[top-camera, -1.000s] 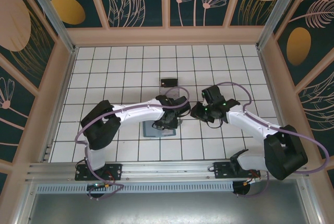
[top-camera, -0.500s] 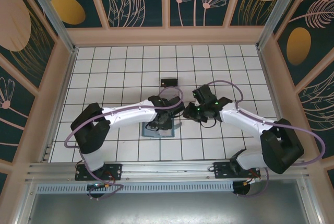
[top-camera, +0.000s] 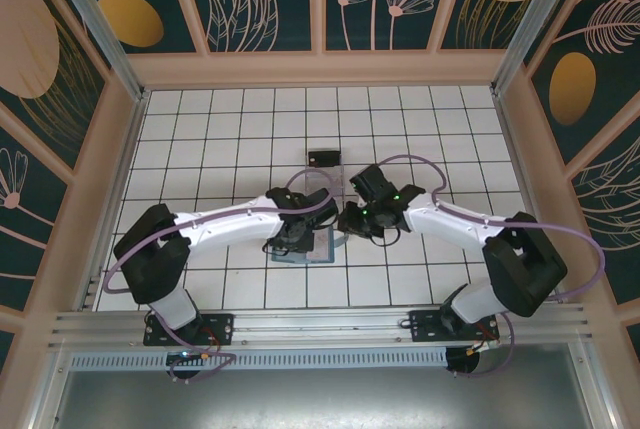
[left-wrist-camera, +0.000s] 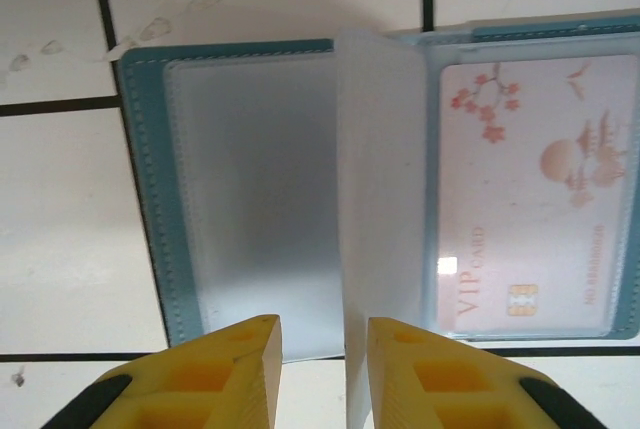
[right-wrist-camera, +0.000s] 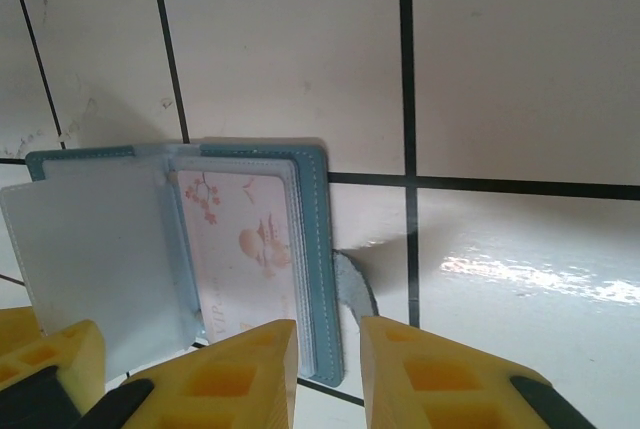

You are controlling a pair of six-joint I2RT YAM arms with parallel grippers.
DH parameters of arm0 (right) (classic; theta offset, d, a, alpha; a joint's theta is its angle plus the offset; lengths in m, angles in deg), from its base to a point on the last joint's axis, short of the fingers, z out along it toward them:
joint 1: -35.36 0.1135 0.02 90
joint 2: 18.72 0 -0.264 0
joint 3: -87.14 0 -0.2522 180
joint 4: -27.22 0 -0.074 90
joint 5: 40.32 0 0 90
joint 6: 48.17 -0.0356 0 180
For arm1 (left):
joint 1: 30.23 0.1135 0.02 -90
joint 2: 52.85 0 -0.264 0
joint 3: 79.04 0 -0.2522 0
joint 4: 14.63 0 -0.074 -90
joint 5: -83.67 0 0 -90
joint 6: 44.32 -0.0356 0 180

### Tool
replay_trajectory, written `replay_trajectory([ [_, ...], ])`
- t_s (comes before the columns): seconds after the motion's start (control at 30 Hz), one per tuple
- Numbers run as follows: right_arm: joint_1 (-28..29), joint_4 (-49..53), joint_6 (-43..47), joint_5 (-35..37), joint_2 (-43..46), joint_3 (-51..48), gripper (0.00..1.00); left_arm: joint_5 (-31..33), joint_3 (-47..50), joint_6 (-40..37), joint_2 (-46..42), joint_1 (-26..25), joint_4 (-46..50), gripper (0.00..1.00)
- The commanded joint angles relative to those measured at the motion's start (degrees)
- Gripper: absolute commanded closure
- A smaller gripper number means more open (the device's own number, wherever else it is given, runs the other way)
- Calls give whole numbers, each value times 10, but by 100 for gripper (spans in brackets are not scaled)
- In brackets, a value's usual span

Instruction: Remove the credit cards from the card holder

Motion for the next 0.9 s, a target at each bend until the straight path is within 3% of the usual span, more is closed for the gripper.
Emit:
replay_trajectory([
  [0.0,15,-11,-14,10,-18,28,76,13,28,0,-26,11,6,70],
  [0.47,81,-11,-28,4,-130,121,84,-9,145,-9,-95,45,-74,70],
  [0.87,108,-11,-29,-8,-211,175,91,-19,186,-14,-125,56,-96,70],
])
